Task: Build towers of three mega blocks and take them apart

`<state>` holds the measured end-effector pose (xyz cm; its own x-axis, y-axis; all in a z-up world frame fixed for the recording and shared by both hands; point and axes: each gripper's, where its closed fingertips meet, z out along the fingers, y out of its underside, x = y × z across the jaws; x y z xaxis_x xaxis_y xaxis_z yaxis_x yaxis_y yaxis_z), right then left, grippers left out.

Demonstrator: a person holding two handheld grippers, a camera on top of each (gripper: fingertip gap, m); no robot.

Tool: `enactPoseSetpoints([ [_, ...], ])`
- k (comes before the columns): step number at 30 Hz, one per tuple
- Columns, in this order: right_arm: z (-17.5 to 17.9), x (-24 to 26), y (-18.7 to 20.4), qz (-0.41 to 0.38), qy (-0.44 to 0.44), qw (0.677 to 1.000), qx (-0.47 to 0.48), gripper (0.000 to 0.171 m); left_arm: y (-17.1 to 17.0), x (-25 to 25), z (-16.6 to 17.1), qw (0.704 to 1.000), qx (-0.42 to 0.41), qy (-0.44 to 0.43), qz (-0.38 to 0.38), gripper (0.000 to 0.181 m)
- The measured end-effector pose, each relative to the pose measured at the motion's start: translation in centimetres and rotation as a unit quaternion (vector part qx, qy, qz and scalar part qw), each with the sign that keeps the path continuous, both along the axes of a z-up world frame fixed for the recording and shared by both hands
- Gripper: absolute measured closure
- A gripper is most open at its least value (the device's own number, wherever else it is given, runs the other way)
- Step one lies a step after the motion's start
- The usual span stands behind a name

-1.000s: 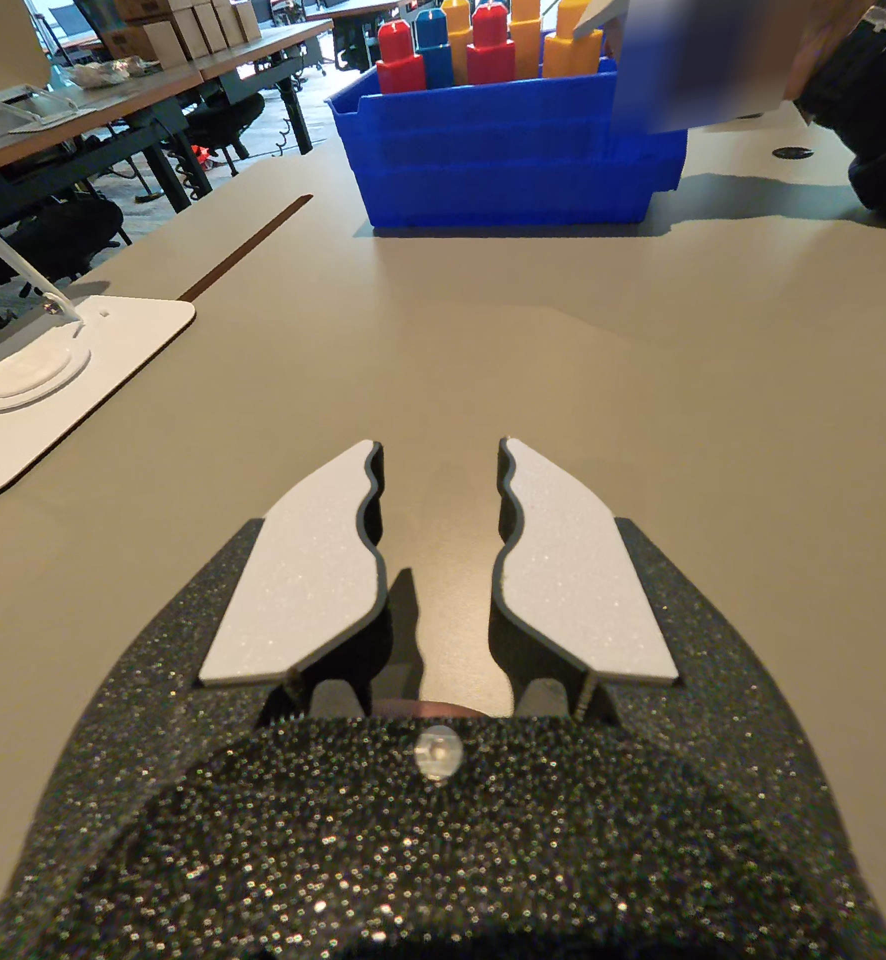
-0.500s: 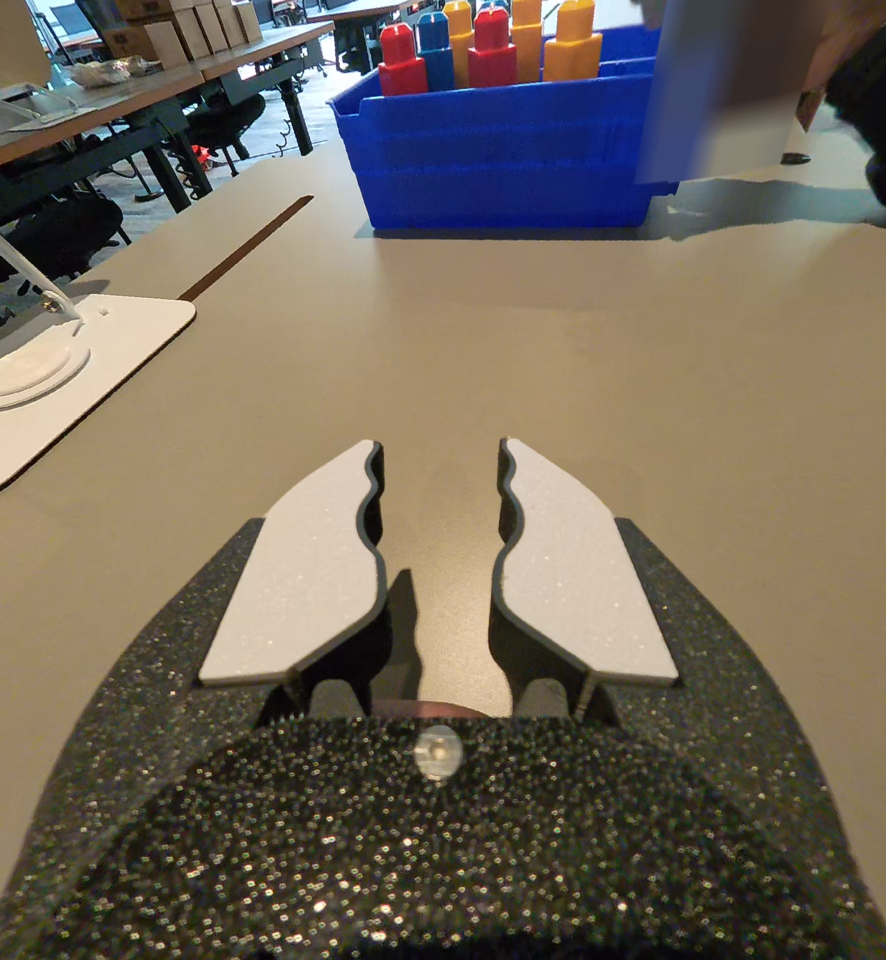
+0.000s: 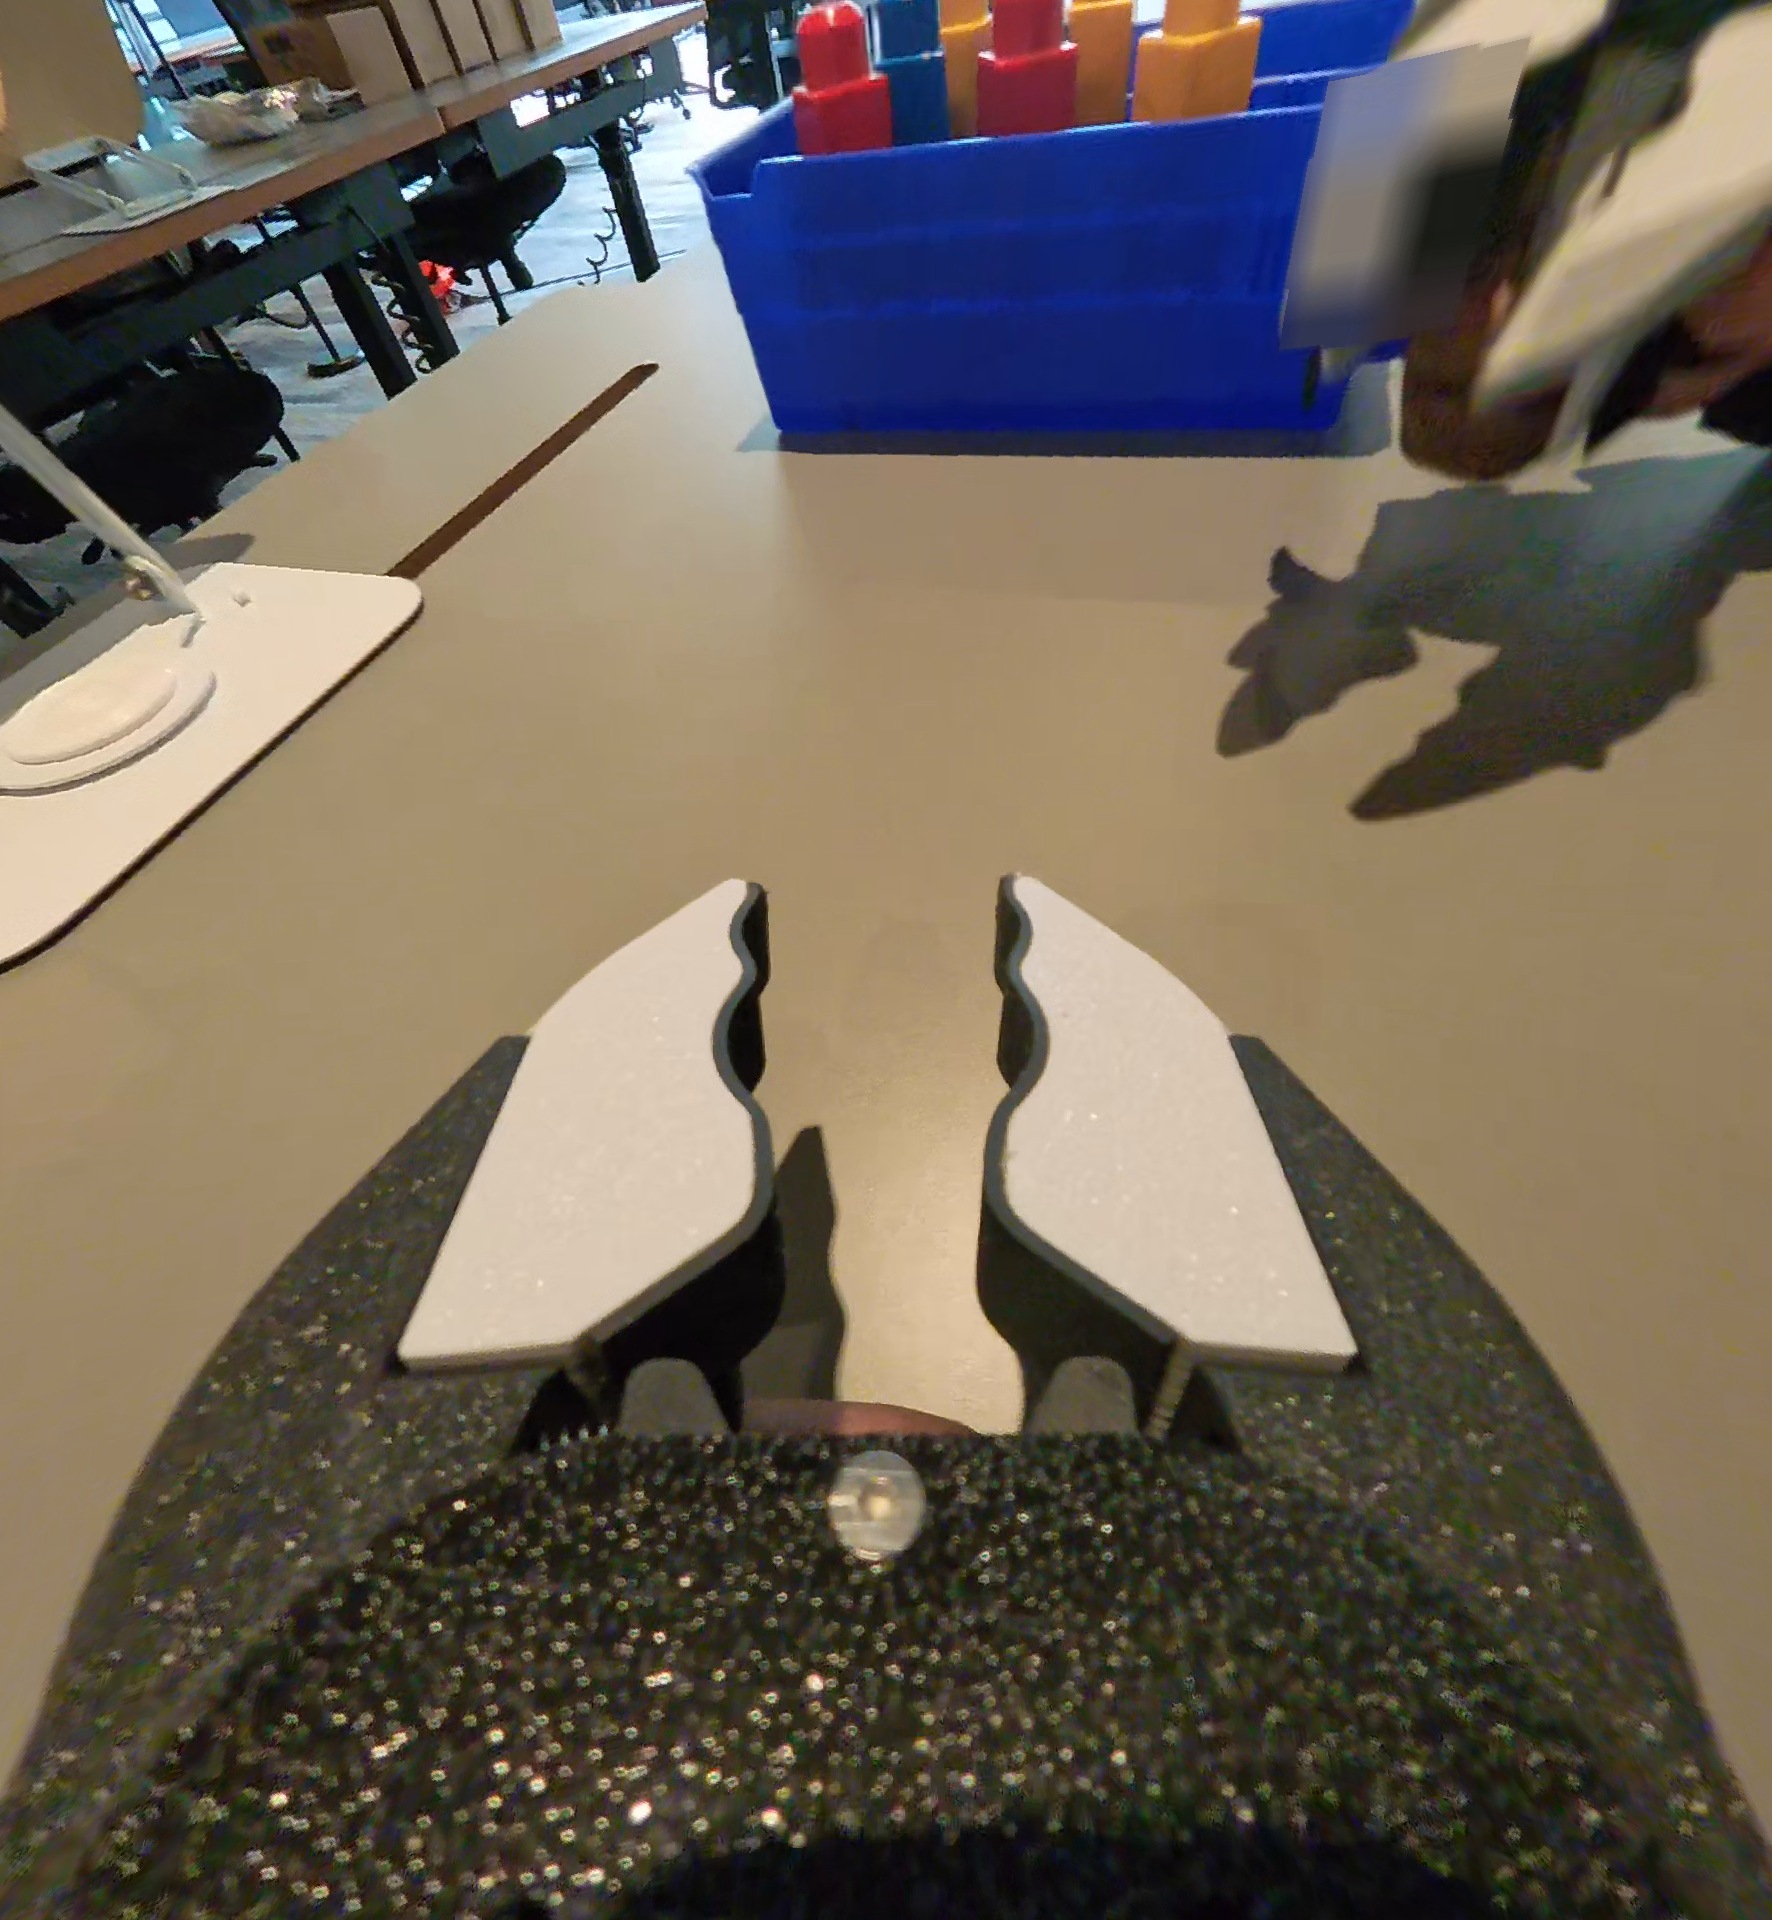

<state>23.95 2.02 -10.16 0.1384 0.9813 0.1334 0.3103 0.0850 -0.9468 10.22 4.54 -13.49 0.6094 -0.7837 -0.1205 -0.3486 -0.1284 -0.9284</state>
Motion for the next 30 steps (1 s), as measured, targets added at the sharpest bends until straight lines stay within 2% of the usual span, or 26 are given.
enactPoseSetpoints([
  [6,-6.0,-0.7,-0.7,0.006,-0.133,0.991,0.006,0.133,0.6,-1.5,1.0,0.999,0.016,-0.015,0.032,0.140],
  [8,-6.3,-0.7,-0.9,0.008,-0.145,0.989,0.018,0.135,0.5,-2.9,2.9,0.998,0.043,-0.012,0.049,0.140],
  [10,-6.3,-0.8,-0.8,0.008,-0.144,0.989,0.017,0.138,-0.1,-5.6,6.2,0.992,0.093,-0.017,0.082,0.139],
  [15,-6.1,-0.7,-0.4,0.000,-0.132,0.991,-0.013,0.138,-3.1,-19.1,14.7,0.950,0.184,-0.031,0.249,0.142],
  [19,-6.1,-0.7,-0.2,-0.004,-0.130,0.991,-0.021,0.138,-6.0,-33.4,18.1,0.887,0.181,0.006,0.424,0.142],
  [21,-6.2,-0.7,-0.1,-0.006,-0.135,0.991,-0.023,0.138,-6.7,-40.1,17.2,0.856,0.140,0.034,0.497,0.142],
  [24,-6.7,-0.8,0.0,-0.008,-0.152,0.988,-0.032,0.138,-6.3,-47.2,12.3,0.837,0.032,0.074,0.542,0.141],
  [27,-7.3,-1.0,0.1,-0.008,-0.174,0.984,-0.041,0.138,-4.9,-50.7,6.8,0.833,-0.073,0.086,0.542,0.139],
  [30,-8.1,-1.1,0.3,-0.011,-0.203,0.978,-0.049,0.138,-3.9,-54.2,2.2,0.809,-0.133,0.152,0.553,0.139],
])
